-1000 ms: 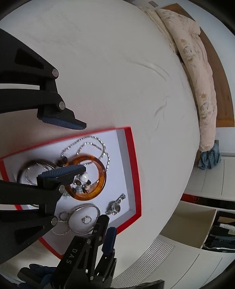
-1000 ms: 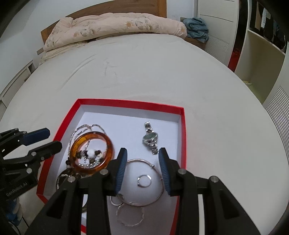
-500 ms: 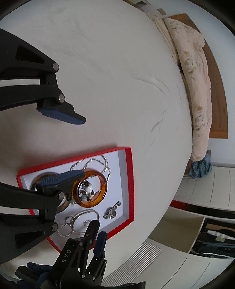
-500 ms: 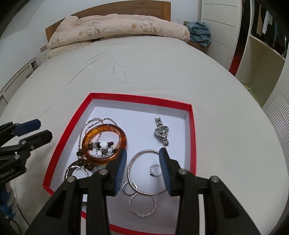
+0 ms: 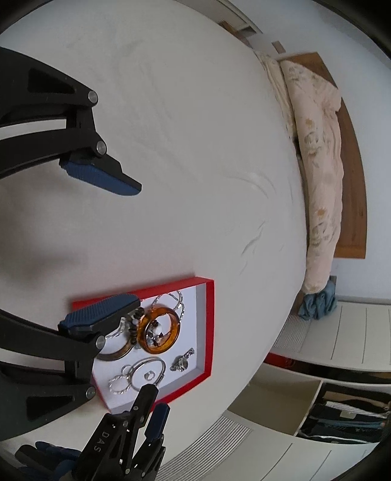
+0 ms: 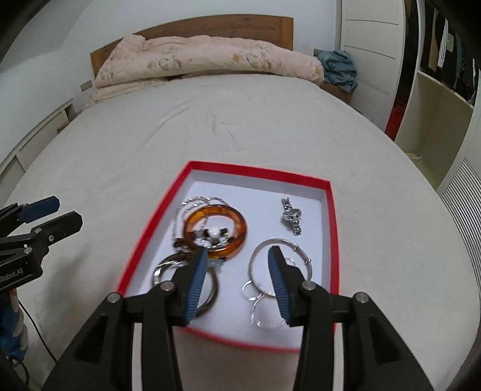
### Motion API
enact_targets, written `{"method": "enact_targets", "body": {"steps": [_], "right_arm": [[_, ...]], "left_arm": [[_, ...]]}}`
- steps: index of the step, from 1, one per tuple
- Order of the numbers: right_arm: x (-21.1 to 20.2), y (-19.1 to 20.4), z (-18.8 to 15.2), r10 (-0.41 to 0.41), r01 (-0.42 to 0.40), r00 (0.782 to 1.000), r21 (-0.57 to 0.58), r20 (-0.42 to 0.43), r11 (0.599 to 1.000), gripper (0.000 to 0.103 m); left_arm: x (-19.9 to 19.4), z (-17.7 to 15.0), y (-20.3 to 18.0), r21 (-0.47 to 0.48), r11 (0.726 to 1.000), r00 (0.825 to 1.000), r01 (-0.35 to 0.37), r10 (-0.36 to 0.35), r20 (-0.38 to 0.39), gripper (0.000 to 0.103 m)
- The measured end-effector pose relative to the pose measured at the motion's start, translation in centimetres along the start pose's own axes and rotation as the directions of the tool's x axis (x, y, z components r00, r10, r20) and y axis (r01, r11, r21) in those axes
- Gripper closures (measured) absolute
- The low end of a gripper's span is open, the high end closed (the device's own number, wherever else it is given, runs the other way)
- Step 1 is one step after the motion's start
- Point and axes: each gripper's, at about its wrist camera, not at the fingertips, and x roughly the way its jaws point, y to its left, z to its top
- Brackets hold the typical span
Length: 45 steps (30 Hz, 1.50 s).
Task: Organize jewelry
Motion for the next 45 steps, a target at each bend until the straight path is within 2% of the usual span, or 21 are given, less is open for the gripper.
{"method": "enact_targets", "body": {"steps": [10, 17, 22, 31, 45], "right_arm": [[-8.7, 2.6, -1.8, 0.016, -0.015, 1.000, -0.055, 0.020, 0.998, 0.057], [-14.8, 4.2, -3.8, 0.021, -0.016, 0.999, -0.089, 0.049, 0.996, 0.054], [-18.0, 5.4, -5.6, 0.040, -0.033, 0.997, -0.098, 0.069, 0.995, 0.053], [-21.1, 7.5, -7.9, 0.088, -0.079, 0.992, -0.105, 0.088, 0.991, 0.053], [-23.8, 12.0, -11.0, 0.157, -0.140, 0.981, -0.149, 0.110, 0.979, 0.051]], "left_arm": [[-9.6, -2.5, 1.5, -0.049, 0.997, 0.997, -0.066, 0.068, 0.041, 0.023], [-15.9, -5.7, 2.7, -0.103, 0.989, 0.993, -0.106, 0.111, 0.043, 0.022], [-19.6, -7.8, 3.1, -0.107, 0.982, 0.985, -0.155, 0.162, 0.053, 0.020], [-24.9, -11.5, 4.0, -0.130, 0.966, 0.970, -0.222, 0.232, 0.074, 0.017], [-29.5, -15.6, 4.1, -0.152, 0.941, 0.943, -0.303, 0.319, 0.093, 0.015]]}}
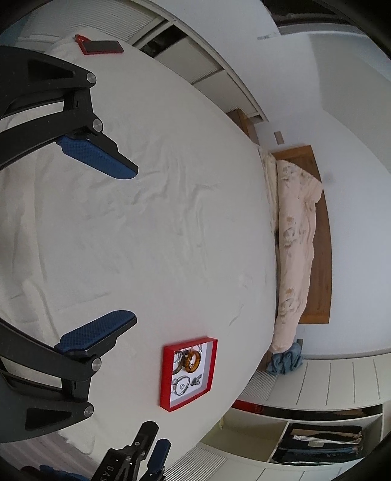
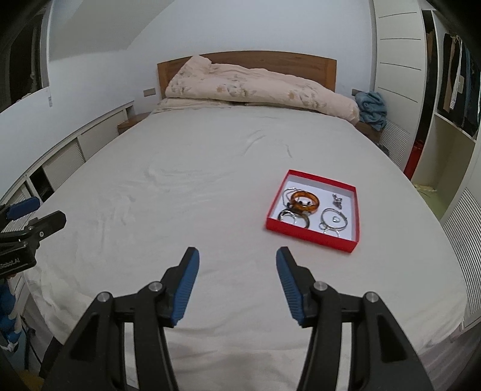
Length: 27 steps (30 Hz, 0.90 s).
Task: Organize jewelry
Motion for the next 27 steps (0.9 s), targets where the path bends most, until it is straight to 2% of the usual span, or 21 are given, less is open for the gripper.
{"method": "enact_targets", "body": {"steps": [6, 16, 27], "right_arm": [[-1.4, 1.6, -0.8, 0.007, -0.007, 1.000, -0.010, 0.025, 1.000, 0.045], [-3.3, 2.7, -1.7, 0.007, -0.006, 0.999, -0.027, 0.050, 1.000, 0.044], [-4.6, 2.5, -2.4, 0.001, 0.001, 0.998, -0.023, 0.070, 1.000, 0.044]], "left_arm": [[-1.6, -0.9, -0.1, -0.005, 1.000, 1.000, -0.013, 0.014, 0.014, 0.015], [-4.0, -1.7, -0.3, -0.014, 1.000, 0.999, -0.011, 0.011, 0.051, 0.015], [-4.7, -2.5, -0.4, -0.025, 1.000, 0.999, -0.001, 0.002, 0.051, 0.015]]}}
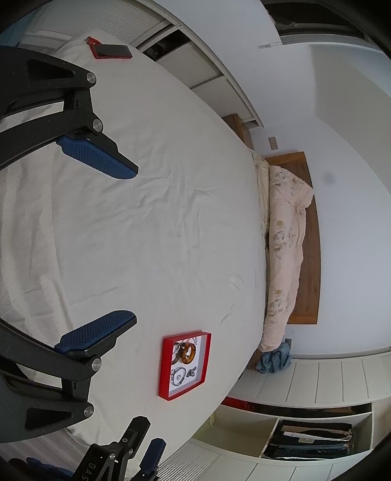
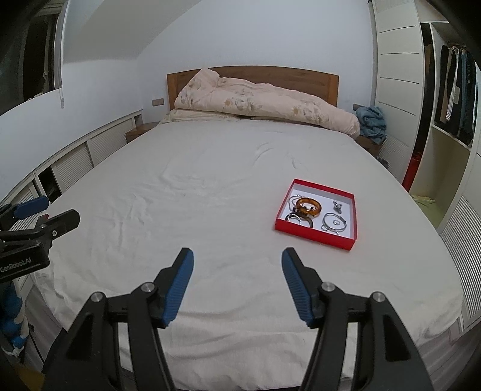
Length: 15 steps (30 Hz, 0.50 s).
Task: Organize jewelry
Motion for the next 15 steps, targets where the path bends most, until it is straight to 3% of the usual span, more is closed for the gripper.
{"method": "enact_targets", "body": {"steps": [15], "right_arm": [[-1.2, 0.0, -0.6, -0.029, 0.029, 1.000, 0.007, 0.011, 1.000, 0.043]], "left_arm": [[-0.6, -0.7, -0.5, -0.012, 0.999, 1.000, 0.030, -0.029, 0.007, 0.014]]}}
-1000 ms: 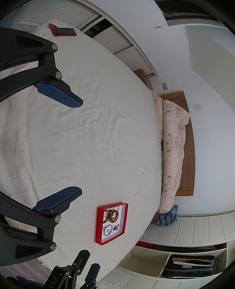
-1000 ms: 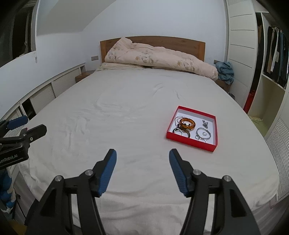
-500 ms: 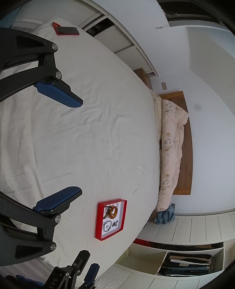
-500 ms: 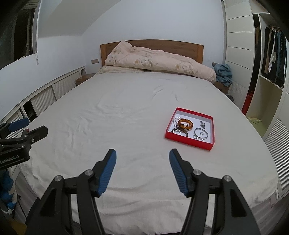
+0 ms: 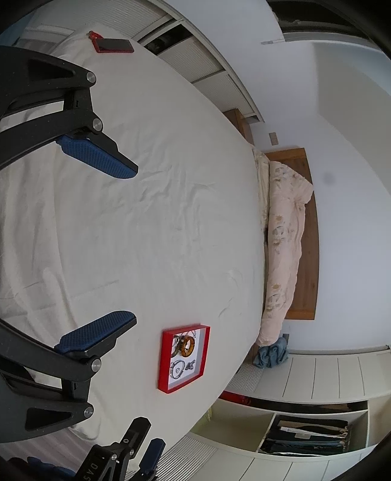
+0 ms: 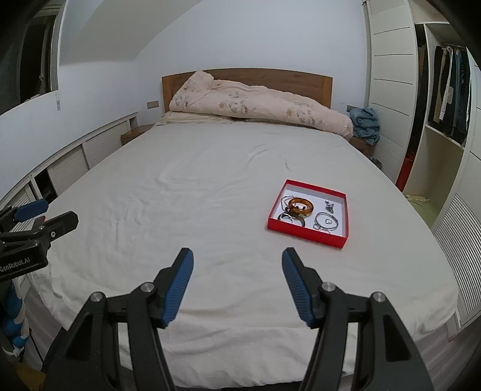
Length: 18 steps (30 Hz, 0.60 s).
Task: Organize jewelry
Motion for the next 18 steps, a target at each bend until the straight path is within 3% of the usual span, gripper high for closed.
{"method": "enact_targets", "body": {"steps": [18], "right_arm": [[1.5, -1.0, -0.5, -0.024, 0.025, 0.999, 0.021, -0.038, 0.999, 0.043]], "left_arm": [[2.1, -0.9, 0.0, -0.008, 1.000, 0.999, 0.001, -0.002, -0.046, 0.009]]}}
